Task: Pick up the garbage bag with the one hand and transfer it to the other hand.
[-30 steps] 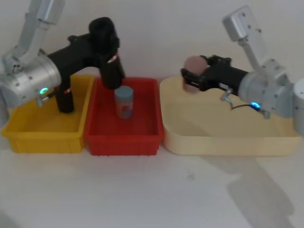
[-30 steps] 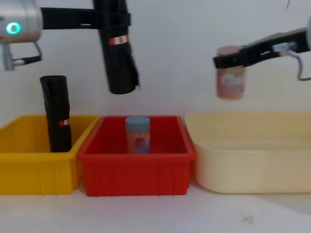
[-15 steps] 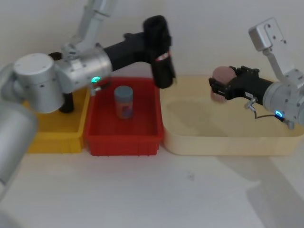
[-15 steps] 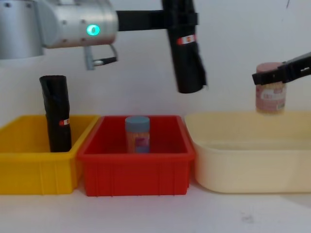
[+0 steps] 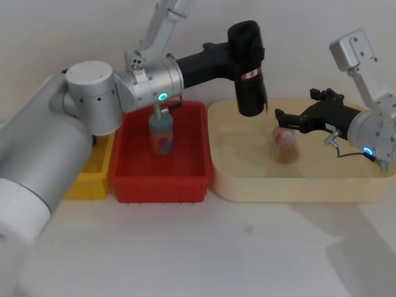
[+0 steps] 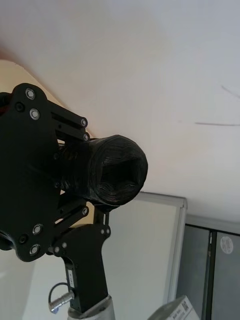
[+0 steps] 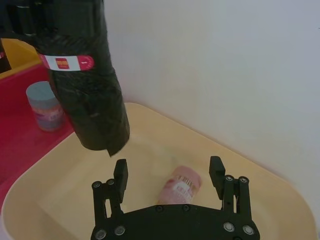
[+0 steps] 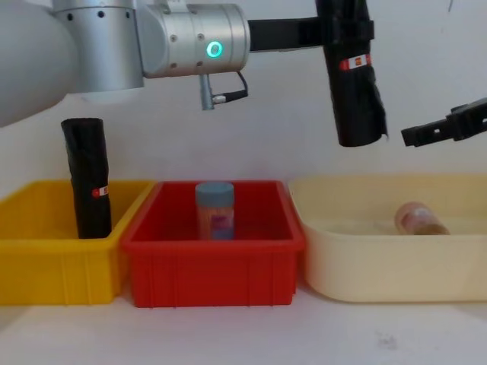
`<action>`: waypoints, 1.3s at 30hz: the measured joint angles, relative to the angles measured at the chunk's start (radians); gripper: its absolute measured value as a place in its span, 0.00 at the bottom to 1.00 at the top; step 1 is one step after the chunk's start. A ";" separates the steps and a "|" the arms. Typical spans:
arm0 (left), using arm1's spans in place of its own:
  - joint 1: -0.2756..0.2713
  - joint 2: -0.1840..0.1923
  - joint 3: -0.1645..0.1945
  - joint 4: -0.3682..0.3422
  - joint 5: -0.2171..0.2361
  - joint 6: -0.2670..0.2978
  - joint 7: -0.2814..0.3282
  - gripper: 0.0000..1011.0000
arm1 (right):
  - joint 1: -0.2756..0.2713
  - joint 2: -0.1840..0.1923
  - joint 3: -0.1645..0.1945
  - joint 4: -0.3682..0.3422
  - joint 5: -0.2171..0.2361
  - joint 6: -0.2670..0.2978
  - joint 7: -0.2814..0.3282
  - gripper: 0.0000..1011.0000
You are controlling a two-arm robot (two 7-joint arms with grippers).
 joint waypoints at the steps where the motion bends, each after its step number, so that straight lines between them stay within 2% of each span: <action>1: -0.003 -0.003 0.001 0.006 -0.001 -0.002 -0.003 0.35 | 0.000 0.000 0.000 0.000 0.000 0.000 0.000 0.99; 12: -0.034 -0.034 0.016 0.064 -0.006 -0.015 -0.024 0.35 | -0.004 0.008 0.002 -0.017 0.014 -0.011 0.043 0.99; 22: -0.047 -0.046 0.022 0.087 -0.008 -0.021 -0.033 0.35 | -0.003 0.032 -0.004 -0.053 0.058 -0.028 0.132 0.99; 26: -0.049 -0.049 0.023 0.092 -0.008 -0.022 -0.034 0.35 | -0.001 0.037 -0.008 -0.064 0.064 -0.030 0.146 0.99; 34: -0.053 -0.053 0.024 0.099 -0.009 -0.023 -0.037 0.35 | 0.002 0.035 -0.018 -0.073 0.053 -0.031 0.123 0.99; 39: -0.054 -0.054 0.025 0.101 -0.009 -0.024 -0.038 0.35 | 0.008 0.019 -0.025 -0.067 0.027 -0.025 0.079 0.99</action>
